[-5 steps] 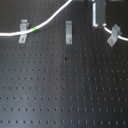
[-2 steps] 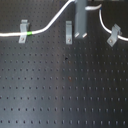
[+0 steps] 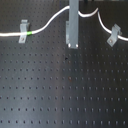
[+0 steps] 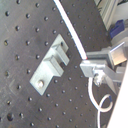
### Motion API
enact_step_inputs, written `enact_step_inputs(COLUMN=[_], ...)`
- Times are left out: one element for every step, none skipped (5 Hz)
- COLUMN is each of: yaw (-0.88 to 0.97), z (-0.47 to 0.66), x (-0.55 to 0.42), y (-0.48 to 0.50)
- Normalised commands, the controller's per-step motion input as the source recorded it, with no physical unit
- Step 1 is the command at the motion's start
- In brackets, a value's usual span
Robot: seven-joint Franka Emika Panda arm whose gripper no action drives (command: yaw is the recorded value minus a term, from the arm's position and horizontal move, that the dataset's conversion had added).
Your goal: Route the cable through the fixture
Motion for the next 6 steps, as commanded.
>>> enact_step_inputs(yaw=[0.00, 0.00, -0.03, 0.00, -0.14, -0.24], z=[0.14, 0.03, 0.39, 0.02, 0.10, 0.15], x=[-0.259, 0.004, -0.122, 0.000, -0.122, -0.138], y=[0.024, 0.071, 0.219, 0.000, 0.196, 0.197])
